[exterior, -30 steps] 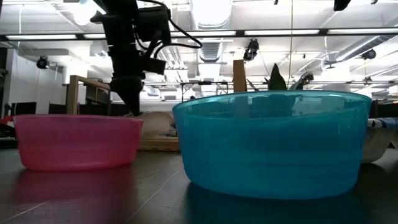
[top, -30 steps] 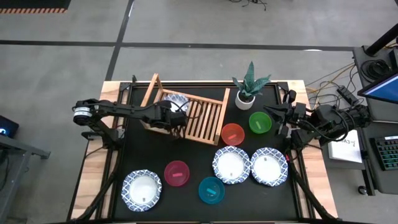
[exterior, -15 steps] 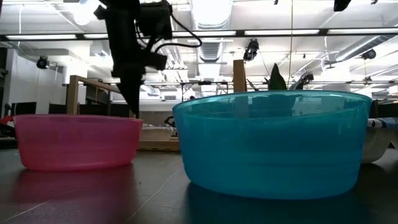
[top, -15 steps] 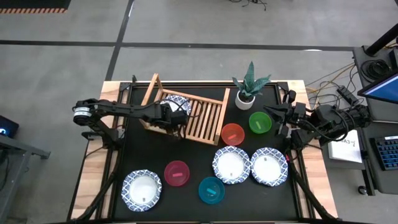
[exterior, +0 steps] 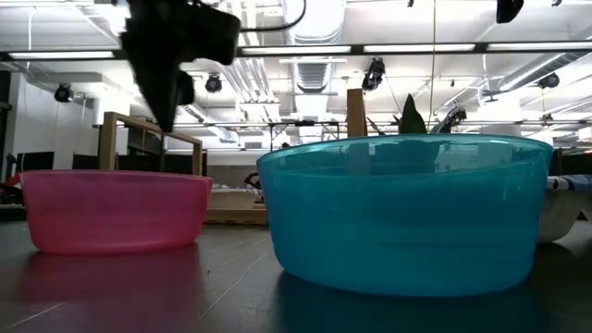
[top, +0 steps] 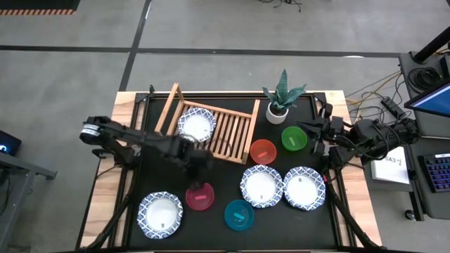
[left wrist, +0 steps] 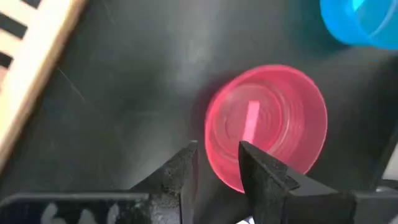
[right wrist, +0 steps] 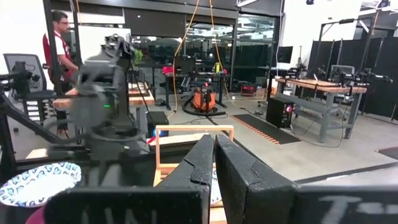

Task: Place and stack bowls onto a shelf
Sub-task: Put the red bowl on the shelf

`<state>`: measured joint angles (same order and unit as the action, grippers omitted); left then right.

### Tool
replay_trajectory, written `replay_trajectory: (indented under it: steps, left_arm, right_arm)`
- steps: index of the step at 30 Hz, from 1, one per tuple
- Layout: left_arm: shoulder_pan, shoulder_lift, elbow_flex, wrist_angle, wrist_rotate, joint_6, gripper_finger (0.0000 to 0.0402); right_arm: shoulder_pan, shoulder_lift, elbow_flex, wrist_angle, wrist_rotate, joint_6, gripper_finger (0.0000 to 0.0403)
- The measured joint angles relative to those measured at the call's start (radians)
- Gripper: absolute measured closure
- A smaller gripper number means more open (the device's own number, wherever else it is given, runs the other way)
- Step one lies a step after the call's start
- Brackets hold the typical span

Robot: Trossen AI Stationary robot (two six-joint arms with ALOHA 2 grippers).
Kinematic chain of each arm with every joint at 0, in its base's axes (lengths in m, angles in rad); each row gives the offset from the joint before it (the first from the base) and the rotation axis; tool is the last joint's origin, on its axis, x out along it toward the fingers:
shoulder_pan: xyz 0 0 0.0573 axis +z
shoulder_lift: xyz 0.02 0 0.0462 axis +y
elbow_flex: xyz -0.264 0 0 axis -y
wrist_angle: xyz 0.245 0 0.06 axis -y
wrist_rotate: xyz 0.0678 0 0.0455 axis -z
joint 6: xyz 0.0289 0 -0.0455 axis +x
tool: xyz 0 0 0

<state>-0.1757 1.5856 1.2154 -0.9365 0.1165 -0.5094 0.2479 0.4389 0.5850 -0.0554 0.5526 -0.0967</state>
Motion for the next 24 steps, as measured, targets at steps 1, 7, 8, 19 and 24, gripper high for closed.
replay_trajectory:
  steps: [1, 7, 8, 19, 24]
  left_arm:
    - [-0.021, 0.000, 0.000, -0.001, -0.023, -0.031, 0.0305]
    - [-0.128, 0.000, 0.000, 0.010, -0.141, -0.089, 0.0306]
    - [-0.146, 0.000, 0.000, 0.016, -0.166, -0.077, 0.0307]
    - [-0.160, 0.000, -0.074, 0.189, -0.212, -0.061, 0.0321]
    - [-0.160, 0.000, -0.169, 0.237, -0.213, -0.126, 0.0322]
  right_arm:
    - [0.000, 0.000, 0.000, -0.003, 0.000, 0.009, 0.0394]
    - [0.000, 0.001, 0.000, -0.019, 0.000, 0.021, 0.0394]
    - [0.000, 0.001, 0.000, -0.018, 0.000, 0.021, 0.0394]
    - [0.000, 0.001, 0.000, -0.018, 0.000, 0.019, 0.0394]
    - [0.000, 0.001, 0.000, -0.019, 0.000, 0.018, 0.0394]
